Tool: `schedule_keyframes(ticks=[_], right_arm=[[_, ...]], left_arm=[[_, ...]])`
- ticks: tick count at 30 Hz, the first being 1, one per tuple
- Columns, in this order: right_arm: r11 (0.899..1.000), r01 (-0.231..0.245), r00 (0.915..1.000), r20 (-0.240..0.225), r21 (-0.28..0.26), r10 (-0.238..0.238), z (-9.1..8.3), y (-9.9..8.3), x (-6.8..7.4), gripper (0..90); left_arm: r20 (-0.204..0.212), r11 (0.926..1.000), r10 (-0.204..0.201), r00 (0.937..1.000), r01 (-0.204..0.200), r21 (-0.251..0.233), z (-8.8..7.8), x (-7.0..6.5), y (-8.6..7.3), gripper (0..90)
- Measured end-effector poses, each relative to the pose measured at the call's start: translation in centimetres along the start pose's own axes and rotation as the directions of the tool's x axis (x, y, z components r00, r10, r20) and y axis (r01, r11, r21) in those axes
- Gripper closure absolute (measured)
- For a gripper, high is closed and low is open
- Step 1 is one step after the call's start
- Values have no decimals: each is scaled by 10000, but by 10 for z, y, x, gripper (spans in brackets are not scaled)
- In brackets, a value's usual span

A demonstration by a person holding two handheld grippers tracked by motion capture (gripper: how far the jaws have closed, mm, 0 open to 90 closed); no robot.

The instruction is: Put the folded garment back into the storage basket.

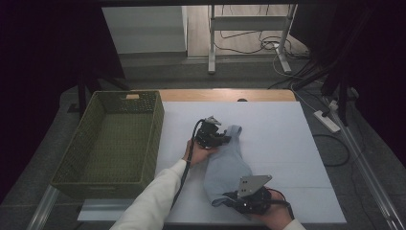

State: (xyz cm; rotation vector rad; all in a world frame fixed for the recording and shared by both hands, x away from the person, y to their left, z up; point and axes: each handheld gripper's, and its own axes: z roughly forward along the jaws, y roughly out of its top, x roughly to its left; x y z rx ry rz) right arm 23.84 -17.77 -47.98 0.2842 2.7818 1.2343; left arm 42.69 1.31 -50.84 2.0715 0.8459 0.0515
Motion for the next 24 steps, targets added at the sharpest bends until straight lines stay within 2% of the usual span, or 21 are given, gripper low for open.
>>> schedule_keyframes(ticks=[24], right_arm=[[9981,10,9994,353,-622,12,-7,4,-1,766]], left_arm=[[-144,9978,-52,9999,42,-662,-22,4,6,797]])
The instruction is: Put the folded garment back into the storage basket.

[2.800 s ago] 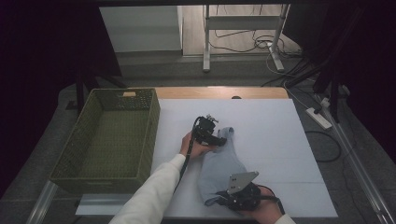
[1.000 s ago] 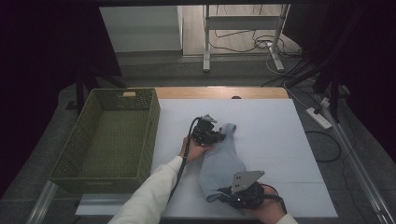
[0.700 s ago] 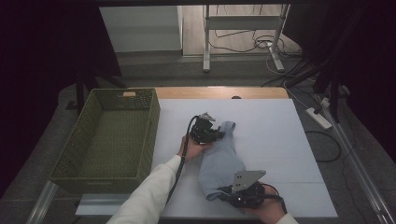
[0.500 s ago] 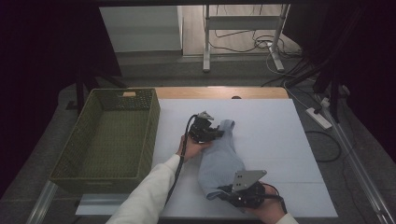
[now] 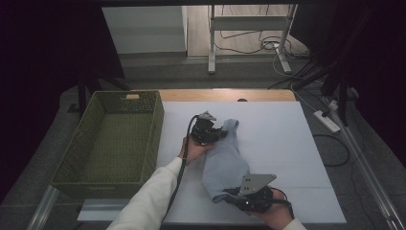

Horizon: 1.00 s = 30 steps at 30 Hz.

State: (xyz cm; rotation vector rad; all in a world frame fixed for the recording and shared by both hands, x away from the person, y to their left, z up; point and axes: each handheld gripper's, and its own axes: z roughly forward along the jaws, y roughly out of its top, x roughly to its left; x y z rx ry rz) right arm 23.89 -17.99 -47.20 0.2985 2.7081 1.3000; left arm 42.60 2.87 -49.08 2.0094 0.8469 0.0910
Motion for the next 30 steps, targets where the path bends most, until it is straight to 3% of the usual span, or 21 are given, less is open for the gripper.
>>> schedule_keyframes(ticks=[30], right_arm=[[9981,116,9988,485,-607,-87,-5,8,-2,766]], left_arm=[[-85,9987,22,10000,-26,-514,-22,2,13,797]])
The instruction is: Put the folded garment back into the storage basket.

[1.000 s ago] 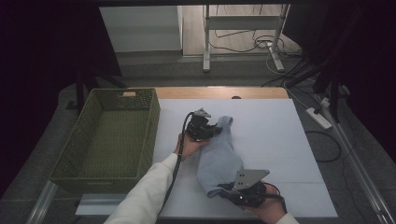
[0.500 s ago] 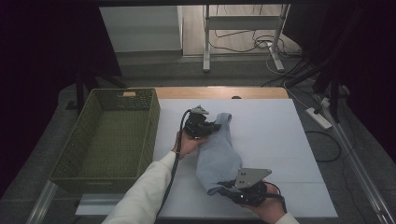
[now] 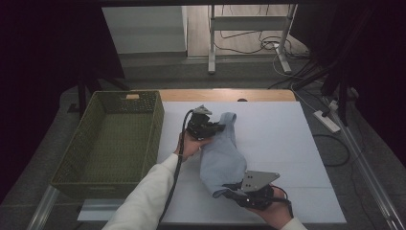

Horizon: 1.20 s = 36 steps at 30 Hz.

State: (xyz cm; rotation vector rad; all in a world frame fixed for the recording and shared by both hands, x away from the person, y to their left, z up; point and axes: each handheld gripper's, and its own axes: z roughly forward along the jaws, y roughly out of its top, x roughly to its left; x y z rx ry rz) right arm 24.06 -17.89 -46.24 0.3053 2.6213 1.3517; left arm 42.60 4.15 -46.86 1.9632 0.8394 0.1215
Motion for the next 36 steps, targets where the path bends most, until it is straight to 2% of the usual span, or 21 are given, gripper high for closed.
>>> schedule_keyframes(ticks=[24,36], right_arm=[[9991,198,9989,423,-373,-183,2,14,-1,766],[9988,265,9988,420,-406,-248,7,19,-1,766]], left_arm=[[-135,9995,131,9998,-135,-299,-17,1,11,797],[-139,9994,75,9999,-80,-325,-26,3,13,797]])
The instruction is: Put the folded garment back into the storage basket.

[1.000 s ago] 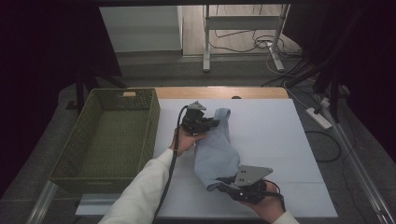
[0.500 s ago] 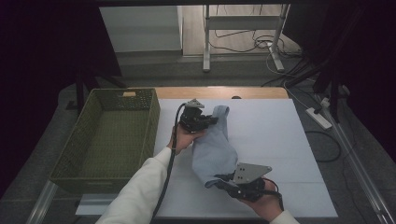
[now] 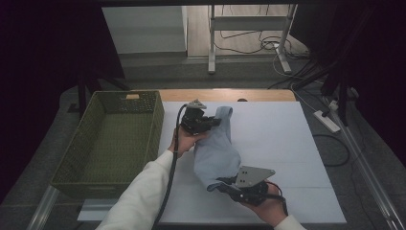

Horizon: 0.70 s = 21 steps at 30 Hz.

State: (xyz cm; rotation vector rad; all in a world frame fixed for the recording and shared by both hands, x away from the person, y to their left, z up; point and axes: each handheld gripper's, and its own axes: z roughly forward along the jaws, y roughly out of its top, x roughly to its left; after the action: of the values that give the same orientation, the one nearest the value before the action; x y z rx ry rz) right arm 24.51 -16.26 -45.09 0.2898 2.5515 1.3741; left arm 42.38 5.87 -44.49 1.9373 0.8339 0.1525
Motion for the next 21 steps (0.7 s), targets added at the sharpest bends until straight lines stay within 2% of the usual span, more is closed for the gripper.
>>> schedule_keyframes(ticks=[4,21], right_arm=[[10000,-39,10000,46,-48,40,-1,0,0,767],[9998,-7,9999,118,-214,10,1,7,-1,766]], left_arm=[[101,9999,-94,9999,95,-108,-4,1,1,796],[45,9994,-58,10000,60,-337,-21,-1,10,797]])
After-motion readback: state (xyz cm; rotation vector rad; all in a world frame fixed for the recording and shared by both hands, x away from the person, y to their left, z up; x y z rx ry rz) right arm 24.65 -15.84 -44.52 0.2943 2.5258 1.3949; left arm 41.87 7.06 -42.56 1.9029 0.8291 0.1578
